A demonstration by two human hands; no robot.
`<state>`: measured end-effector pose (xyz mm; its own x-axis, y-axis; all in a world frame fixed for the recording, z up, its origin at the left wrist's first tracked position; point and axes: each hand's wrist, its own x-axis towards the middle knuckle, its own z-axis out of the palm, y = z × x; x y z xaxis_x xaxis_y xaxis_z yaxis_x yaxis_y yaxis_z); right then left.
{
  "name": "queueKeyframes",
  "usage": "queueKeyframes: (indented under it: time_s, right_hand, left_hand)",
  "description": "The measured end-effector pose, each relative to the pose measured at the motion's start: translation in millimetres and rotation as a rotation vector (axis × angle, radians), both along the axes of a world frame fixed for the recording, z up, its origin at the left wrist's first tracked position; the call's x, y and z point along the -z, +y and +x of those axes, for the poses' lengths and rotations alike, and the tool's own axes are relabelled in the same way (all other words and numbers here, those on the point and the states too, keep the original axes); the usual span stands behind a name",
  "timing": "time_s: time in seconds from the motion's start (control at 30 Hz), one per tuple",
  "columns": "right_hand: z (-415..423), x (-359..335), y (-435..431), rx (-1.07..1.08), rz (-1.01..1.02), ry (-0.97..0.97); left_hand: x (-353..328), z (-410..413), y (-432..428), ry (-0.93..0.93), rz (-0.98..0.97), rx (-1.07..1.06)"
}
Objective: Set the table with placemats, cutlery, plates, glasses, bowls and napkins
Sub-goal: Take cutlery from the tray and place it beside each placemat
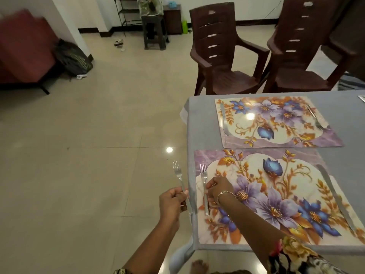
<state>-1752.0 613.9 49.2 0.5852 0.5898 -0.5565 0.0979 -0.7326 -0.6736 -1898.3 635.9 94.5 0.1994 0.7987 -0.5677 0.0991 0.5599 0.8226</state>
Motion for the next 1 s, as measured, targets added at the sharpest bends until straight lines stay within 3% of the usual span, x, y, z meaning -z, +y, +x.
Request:
queueKeyframes:
  time_s: [0.27, 0.4, 0.5, 0.63, 0.77, 1.0]
  right_hand:
    - [-6.2, -3.3, 2.0, -0.108, -0.048, -0.177]
    - [-2.9, -6.4, 1.2, -0.116, -0.053, -0.177]
    - [0.3, -10.2, -6.2, -0.057, -0.013, -0.066]
    - [7.2, -24.5, -27.1, 0.086, 0.159, 0.269]
    - [22.7, -41.4, -55.5, 0.189, 0.277, 0.478]
    - [95.1, -50.8, -143.1, 0.333, 0.357, 0.479]
  left_hand:
    - [2.5, 0.3, -3.1, 0.004, 0.007, 0.028]
    - [7.3, 3.0, -4.3, 0.005, 0.01, 0.049]
    - [11.8, 7.1, -5.5, 0.02, 0.015, 0.069]
    - [16.6, 23.4, -13.2, 0.01, 0.017, 0.128]
    - [14.0, 57.7, -33.9, -0.029, 0.035, 0.231]
    - [11.8, 147.4, -103.3, -0.054, 0.07, 0.429]
